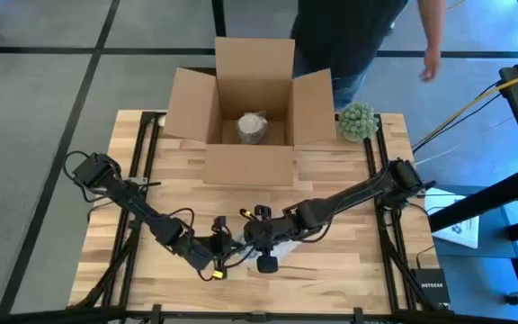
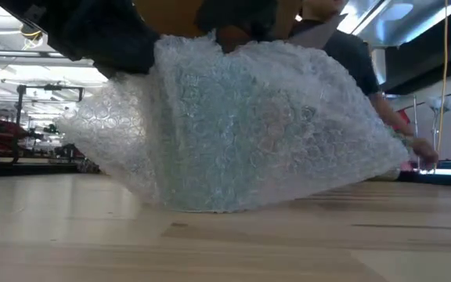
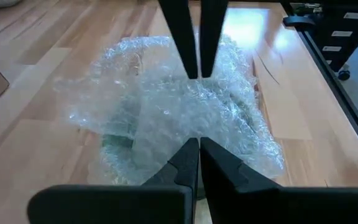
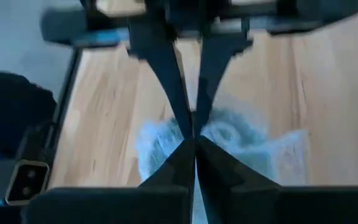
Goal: Wrap mug
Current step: Wrap the dark green mug using the transparent bubble wrap
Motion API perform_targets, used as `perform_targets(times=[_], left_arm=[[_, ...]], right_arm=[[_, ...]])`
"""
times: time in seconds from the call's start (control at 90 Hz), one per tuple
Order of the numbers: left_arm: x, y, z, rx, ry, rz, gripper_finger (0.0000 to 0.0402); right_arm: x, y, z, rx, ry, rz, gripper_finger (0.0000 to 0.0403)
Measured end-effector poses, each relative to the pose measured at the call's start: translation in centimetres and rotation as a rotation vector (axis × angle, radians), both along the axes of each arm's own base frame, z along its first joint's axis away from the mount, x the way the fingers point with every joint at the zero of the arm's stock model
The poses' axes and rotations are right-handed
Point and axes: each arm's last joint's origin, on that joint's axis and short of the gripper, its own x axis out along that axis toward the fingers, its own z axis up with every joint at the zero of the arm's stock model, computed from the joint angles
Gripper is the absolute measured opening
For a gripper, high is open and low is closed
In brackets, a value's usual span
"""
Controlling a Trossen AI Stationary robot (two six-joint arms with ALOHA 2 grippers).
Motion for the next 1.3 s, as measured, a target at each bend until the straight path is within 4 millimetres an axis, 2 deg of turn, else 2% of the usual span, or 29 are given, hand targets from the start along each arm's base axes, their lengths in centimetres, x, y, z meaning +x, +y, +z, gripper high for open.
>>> perform_targets(times=[0.122, 0.289, 0.622, 0.8, 0.933, 1.1, 1.3], left_arm=[[0.0, 0.0, 0.0, -0.002, 0.0, 0.003, 0.0], [0.0, 0.0, 0.0, -0.001, -0.005, 0.006, 0.0], [0.1, -0.1, 0.2, -0.006, -0.022, -0.002, 0.0], [0.1, -0.1, 0.2, -0.008, -0.024, -0.001, 0.0], [0.1, 0.0, 0.1, -0.01, -0.015, 0.006, 0.0], [0.1, 0.1, 0.1, -0.018, -0.009, 0.016, 0.0], [0.1, 0.2, 0.0, -0.015, -0.004, 0.024, 0.0]], right_arm=[[0.6, -0.1, -2.9, -0.041, 0.084, -0.012, 0.0001], [1.4, -0.1, -5.7, -0.061, 0.145, -0.02, 0.0001], [1.8, 0.1, -6.2, -0.033, 0.121, -0.012, 0.0001], [2.3, 0.3, -7.4, -0.026, 0.121, -0.004, 0.0001], [2.3, 0.3, -7.4, -0.024, 0.124, -0.002, 0.0001], [1.9, 0.2, -6.1, -0.003, 0.11, 0.004, 0.0001], [0.9, -0.1, -3.4, 0.009, 0.096, 0.006, 0.0001]])
